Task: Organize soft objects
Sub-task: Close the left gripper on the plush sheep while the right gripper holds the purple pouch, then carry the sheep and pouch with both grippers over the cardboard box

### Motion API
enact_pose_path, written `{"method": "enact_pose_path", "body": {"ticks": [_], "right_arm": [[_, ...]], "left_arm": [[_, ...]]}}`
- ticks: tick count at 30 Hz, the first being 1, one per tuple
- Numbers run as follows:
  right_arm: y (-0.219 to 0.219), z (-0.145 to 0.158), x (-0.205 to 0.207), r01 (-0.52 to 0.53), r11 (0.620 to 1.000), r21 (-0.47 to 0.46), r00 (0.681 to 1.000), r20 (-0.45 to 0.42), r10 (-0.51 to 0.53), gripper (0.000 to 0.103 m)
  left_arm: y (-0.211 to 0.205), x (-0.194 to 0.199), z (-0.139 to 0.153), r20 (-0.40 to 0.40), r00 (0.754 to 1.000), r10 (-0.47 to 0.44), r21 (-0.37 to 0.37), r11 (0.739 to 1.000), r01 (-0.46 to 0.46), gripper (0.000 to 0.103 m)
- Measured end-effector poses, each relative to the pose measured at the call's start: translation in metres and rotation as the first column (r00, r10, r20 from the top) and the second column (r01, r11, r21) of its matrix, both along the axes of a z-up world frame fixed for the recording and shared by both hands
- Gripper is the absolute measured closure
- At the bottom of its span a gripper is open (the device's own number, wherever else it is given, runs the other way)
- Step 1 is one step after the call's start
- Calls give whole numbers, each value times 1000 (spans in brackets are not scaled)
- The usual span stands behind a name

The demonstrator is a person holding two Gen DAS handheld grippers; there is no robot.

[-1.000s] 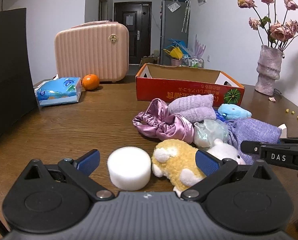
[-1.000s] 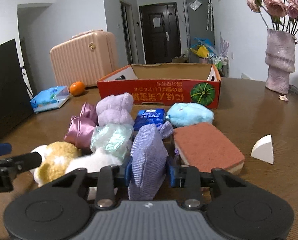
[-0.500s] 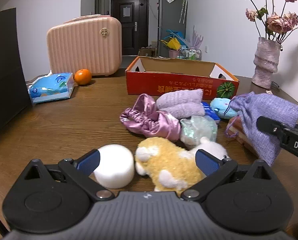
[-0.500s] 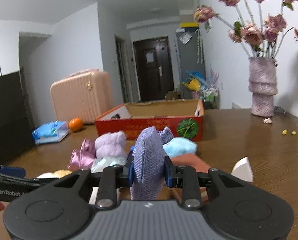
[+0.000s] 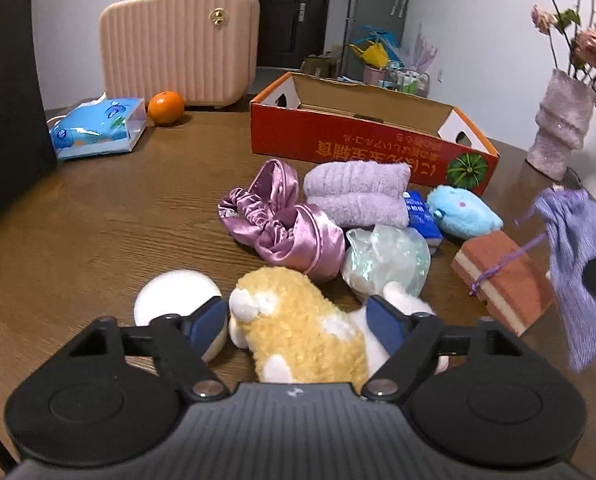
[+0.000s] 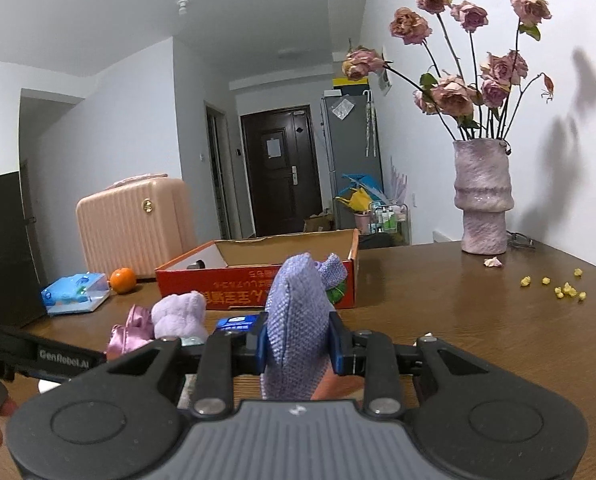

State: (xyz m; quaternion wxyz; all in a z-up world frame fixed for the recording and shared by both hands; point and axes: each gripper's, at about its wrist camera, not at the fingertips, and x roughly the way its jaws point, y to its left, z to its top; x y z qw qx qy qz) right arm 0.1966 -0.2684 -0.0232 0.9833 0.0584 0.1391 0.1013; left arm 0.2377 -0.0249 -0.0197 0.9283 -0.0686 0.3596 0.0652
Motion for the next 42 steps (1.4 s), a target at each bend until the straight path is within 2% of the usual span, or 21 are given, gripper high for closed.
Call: {"method": "enact_pose_path", "body": {"ticks": [6,9,13,18,20,22,33,42], "right_arm": [[-1,-2,-4,-9,1000,-6,1000,9,9,75],[1,-2,-6,-17,1000,-13,1000,11,17,75],[1,-2,-6,-18,1000,-14,1000,11,18,75],[2,-3,-3,-11,1000,-21,1000,0,11,75],[2,-3,-1,-4,1000,-22,1000,-8,4,75],[2,-4,1,4,1000,-20,1000,-17,-4,75],[5,-5,4,26,999,-33,1000,-11,-27,75],[14,6,4,37,998,-56,999,6,-36,75]], "left_arm": [[10,10,-1,-44,998,45,-67,997,-48,29],[12,18,0,-60,996,62,-65,996,-66,31],[8,28,-6,-106,993,49,-16,999,-51,32],[2,28,-13,-136,991,16,-7,1000,-17,42],[-1,26,-14,-121,993,0,2,1000,0,48],[-3,23,-13,-107,994,-32,-12,999,31,51],[8,2,1,8,994,-110,-26,994,110,52],[14,-15,30,131,976,-173,-6,985,175,52]]}}
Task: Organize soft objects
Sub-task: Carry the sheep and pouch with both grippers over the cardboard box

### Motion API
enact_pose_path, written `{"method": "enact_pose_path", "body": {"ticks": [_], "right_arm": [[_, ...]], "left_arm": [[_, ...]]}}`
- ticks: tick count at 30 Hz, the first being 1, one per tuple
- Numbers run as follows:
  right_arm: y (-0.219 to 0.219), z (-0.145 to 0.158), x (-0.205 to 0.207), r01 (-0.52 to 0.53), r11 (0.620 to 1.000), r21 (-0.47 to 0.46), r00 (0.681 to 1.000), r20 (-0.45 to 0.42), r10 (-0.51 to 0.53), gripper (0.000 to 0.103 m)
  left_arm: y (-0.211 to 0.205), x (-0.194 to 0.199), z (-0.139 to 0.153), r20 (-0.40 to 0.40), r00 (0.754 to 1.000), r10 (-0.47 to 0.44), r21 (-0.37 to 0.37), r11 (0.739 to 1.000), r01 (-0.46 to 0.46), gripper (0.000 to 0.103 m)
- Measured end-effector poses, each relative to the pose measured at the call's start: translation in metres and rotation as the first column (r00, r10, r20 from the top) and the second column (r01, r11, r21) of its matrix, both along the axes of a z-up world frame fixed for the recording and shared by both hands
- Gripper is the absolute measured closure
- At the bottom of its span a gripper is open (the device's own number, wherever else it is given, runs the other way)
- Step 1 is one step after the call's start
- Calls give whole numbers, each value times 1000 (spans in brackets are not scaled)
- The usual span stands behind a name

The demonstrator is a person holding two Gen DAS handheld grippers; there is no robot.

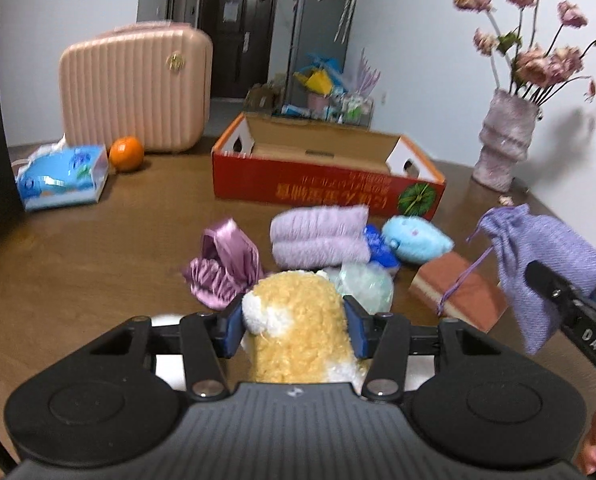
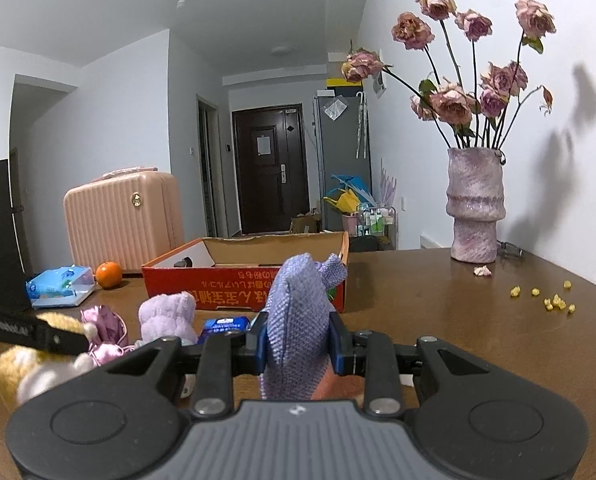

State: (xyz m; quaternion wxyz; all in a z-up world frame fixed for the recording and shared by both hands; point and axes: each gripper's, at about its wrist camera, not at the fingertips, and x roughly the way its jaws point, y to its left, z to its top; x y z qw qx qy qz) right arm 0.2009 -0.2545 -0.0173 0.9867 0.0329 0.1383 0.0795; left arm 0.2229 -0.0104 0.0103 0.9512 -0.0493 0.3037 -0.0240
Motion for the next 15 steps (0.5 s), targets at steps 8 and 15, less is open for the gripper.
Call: {"method": "enact_pose_path", "body": {"ticks": [8,15], "right_arm": [[12,18,8,-2,1000,-18,999,37,2,75],[20,29,21,2,1000,-24,998,57,0,75]], "left_arm": [[6,5,21,64,998,-13,7,1000,12,52],[12,20,35,92,996,-12,13,1000,11,52]]}}
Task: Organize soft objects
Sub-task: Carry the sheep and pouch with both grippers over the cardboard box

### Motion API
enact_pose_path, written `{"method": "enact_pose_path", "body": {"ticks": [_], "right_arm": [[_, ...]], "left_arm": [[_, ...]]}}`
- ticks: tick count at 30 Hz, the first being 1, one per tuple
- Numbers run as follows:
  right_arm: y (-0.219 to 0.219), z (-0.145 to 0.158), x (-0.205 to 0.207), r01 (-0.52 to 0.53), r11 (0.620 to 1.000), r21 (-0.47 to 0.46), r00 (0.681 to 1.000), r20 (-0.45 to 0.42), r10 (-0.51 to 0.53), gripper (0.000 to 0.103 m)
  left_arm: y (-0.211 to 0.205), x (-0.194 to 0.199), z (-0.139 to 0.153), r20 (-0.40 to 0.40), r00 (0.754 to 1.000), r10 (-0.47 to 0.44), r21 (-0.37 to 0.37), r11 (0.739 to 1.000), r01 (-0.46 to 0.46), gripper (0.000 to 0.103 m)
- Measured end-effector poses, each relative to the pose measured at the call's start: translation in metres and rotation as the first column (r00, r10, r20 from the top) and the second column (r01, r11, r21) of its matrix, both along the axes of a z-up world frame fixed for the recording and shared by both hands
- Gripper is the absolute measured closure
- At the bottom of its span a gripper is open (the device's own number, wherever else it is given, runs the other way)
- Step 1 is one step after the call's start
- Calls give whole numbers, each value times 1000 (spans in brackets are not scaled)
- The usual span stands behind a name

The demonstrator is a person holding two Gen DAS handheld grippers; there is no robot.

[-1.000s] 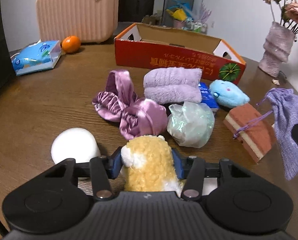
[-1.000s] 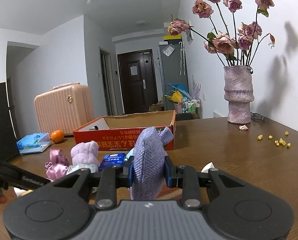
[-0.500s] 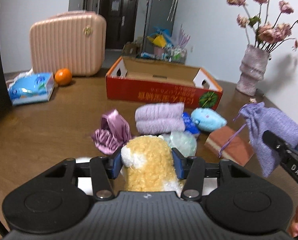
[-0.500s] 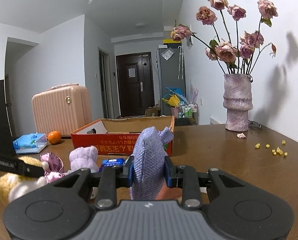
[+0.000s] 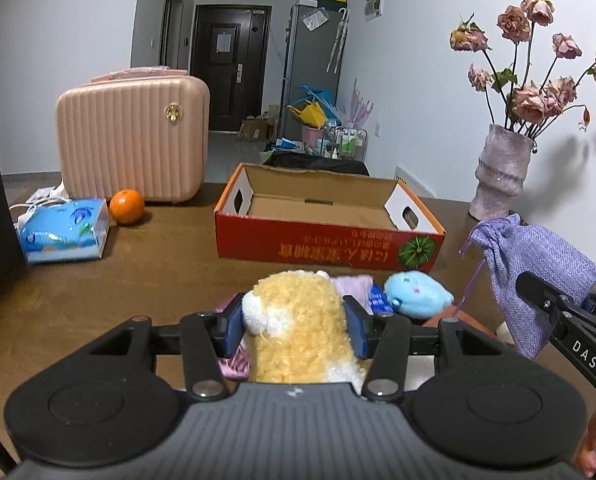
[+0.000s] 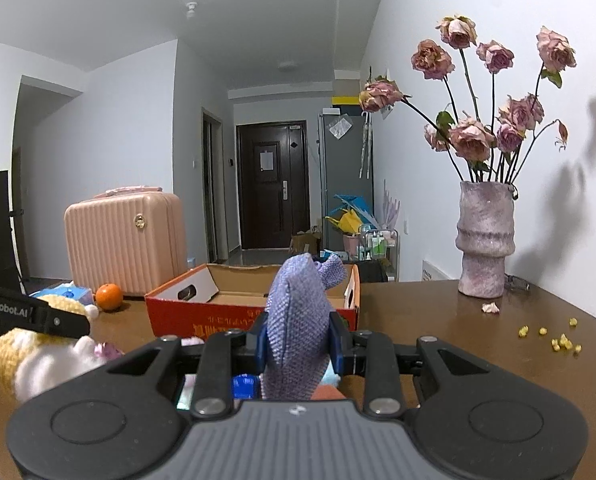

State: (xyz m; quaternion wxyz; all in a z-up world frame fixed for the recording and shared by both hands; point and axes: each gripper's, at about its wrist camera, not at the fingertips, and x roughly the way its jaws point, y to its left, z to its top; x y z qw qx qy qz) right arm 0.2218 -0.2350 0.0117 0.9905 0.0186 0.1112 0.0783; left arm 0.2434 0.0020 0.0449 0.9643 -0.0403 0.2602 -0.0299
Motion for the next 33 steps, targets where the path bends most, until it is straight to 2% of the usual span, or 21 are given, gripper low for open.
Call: {"method": "enact_pose_path", "body": {"ticks": [11,23,33], "right_arm": [[13,14,33,-10,1000,-8,1000,21,10,75],[28,26,76,-15,999,-38,999,41,17,75],[36,31,114,-15,998,-60,999,38,17,75]], "left_arm": [[3,31,20,46,999,-1,5,1000,1,52],[6,79,44,106,994,23,-10,1000,-22,52],[1,124,59,124,991,45,-11,999,-43,52]]}}
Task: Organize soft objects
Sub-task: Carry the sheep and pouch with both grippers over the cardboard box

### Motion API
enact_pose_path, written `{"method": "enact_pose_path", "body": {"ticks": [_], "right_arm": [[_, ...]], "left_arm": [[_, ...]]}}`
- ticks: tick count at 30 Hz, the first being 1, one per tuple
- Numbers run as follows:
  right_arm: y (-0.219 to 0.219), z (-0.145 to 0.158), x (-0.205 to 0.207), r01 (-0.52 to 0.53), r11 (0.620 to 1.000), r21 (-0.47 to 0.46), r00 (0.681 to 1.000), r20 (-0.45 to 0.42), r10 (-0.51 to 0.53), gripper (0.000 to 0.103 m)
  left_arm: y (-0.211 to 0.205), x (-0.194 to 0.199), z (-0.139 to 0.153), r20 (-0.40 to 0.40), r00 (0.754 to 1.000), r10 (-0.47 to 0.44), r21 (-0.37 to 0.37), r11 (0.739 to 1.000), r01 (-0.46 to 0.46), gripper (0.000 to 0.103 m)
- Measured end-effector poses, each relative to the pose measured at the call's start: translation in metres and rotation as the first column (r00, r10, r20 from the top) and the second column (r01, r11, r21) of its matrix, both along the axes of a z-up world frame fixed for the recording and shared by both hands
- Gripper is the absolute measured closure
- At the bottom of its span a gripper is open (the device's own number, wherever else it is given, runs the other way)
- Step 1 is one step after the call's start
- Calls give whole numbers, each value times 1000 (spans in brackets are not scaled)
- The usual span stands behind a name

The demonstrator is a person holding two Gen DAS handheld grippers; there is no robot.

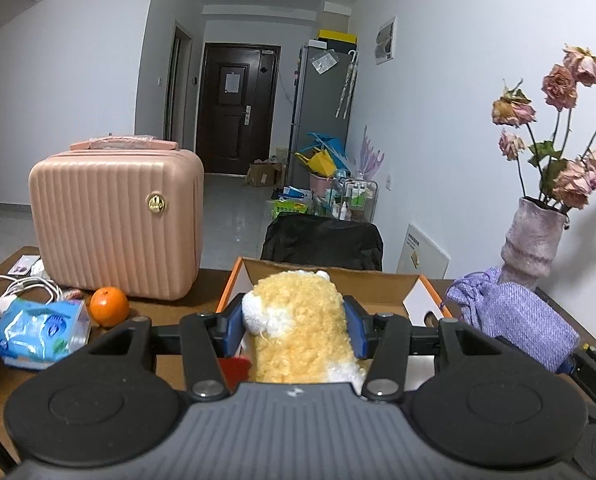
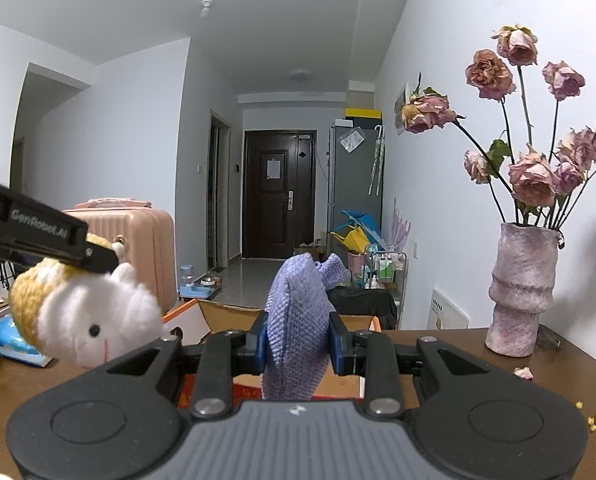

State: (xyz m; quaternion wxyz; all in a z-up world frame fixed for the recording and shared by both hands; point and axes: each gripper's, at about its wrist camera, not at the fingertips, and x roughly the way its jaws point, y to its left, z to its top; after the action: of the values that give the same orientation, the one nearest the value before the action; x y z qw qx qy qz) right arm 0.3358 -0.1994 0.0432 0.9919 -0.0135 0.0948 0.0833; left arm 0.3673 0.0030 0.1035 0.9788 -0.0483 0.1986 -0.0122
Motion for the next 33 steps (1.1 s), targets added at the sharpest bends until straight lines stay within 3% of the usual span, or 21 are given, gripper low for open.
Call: {"method": "enact_pose_path", "body": {"ticks": [17,33], "right_arm": [[6,7,81,27,1000,2,999,-22,-27,75],[9,-22,169,50,999,14,989,-141,-47,75]], "left_arm": [[-9,99,0,-36,995,88,-5,996,-89,52],[-20,173,-49,-97,982,161,32,987,-159,52]]}}
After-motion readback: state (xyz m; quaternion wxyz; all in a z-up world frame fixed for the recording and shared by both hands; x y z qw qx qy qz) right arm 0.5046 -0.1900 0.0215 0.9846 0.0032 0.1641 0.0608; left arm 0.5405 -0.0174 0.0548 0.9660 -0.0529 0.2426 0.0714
